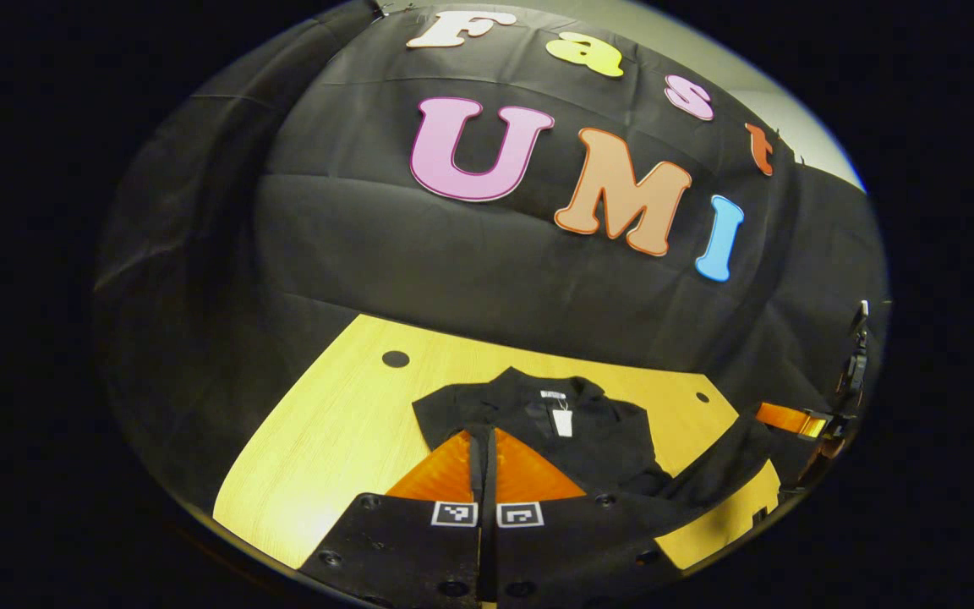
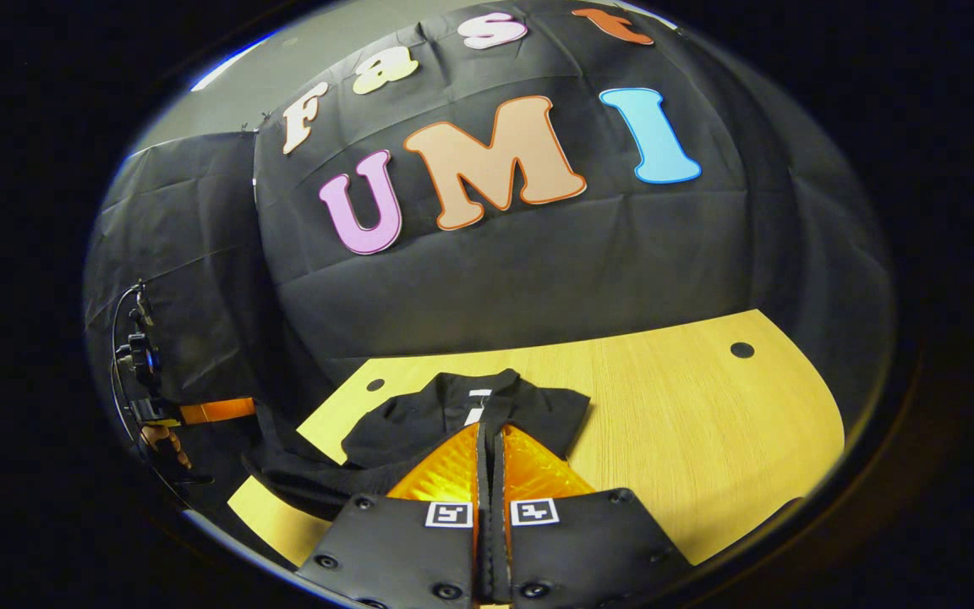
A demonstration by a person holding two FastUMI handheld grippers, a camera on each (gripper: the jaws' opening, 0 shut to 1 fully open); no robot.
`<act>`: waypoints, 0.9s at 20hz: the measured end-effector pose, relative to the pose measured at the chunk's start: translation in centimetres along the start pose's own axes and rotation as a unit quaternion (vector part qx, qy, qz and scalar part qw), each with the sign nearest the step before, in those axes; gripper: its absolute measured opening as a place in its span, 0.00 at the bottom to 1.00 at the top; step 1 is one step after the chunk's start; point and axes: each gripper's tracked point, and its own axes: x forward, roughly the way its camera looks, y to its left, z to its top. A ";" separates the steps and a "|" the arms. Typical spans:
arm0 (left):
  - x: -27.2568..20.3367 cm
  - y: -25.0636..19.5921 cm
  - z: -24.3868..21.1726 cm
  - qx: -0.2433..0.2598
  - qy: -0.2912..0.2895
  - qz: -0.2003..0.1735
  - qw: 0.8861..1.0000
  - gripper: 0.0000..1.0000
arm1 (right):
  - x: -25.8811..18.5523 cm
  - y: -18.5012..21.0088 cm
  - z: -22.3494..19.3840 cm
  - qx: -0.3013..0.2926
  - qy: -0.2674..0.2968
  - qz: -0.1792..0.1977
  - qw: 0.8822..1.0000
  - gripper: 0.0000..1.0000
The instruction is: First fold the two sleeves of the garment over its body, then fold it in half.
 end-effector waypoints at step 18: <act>16.3 3.4 0.8 0.027 0.043 0.073 0.996 0.00 | 14.9 -5.8 3.8 0.052 0.033 -0.036 0.997 0.02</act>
